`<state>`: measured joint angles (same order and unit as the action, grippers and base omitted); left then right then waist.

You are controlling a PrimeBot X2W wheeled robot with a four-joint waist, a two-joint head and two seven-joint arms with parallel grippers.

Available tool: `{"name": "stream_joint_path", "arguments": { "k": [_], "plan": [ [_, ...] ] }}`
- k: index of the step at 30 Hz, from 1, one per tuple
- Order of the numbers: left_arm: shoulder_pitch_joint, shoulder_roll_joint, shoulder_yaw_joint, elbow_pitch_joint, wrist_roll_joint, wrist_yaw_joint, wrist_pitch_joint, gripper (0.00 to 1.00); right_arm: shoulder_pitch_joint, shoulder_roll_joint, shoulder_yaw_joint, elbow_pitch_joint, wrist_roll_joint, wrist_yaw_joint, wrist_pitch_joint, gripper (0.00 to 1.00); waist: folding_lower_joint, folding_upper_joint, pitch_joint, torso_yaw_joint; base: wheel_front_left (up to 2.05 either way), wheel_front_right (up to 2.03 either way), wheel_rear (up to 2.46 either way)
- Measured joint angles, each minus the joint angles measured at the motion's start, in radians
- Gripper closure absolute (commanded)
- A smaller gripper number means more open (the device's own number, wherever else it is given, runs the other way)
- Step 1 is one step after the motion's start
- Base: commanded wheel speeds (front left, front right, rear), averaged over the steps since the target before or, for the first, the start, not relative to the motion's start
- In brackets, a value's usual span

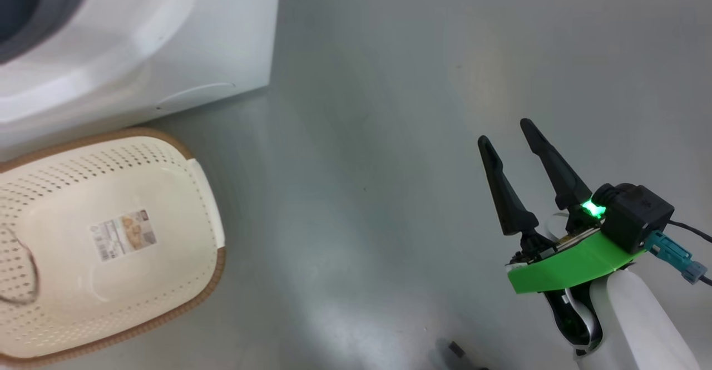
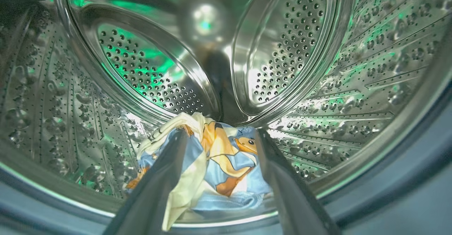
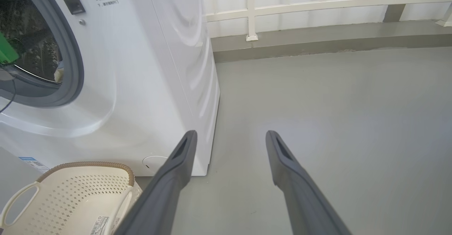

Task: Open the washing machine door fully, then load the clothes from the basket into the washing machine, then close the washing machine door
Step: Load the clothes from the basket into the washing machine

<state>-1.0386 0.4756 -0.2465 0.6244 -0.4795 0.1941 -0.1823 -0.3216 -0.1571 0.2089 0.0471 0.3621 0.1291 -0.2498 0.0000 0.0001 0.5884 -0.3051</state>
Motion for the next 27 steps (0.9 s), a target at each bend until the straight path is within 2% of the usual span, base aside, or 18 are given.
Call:
{"name": "stream_joint_path", "arguments": {
  "k": [11, 18, 23, 27],
  "plan": [
    [0.487, -0.028, 0.026, -0.449, -0.017, 0.175, -0.040, 0.00, 0.055, -0.008, -0.037, -0.002, -0.018, 0.000, 0.000, 0.00, 0.0000, 0.0000, -0.088, 0.051, 0.00, 0.00, 0.00],
    [0.732, -0.058, 0.023, -0.602, -0.023, 0.220, -0.058, 0.00, 0.110, -0.020, -0.056, 0.004, -0.052, 0.000, 0.000, 0.00, 0.0000, 0.0000, -0.153, 0.088, 0.00, 0.00, 0.00],
    [0.851, -0.089, -0.009, -0.644, -0.016, 0.242, -0.058, 0.00, 0.150, -0.027, -0.066, 0.018, -0.056, 0.000, 0.000, 0.00, 0.0000, 0.0000, -0.210, 0.111, 0.00, 0.00, 0.00],
    [0.921, -0.107, -0.026, -0.653, -0.016, 0.243, -0.061, 0.00, 0.190, -0.026, -0.076, 0.026, -0.070, 0.000, 0.000, 0.00, 0.0000, 0.0000, -0.261, 0.129, 0.00, 0.00, 0.00]
  ]
}}
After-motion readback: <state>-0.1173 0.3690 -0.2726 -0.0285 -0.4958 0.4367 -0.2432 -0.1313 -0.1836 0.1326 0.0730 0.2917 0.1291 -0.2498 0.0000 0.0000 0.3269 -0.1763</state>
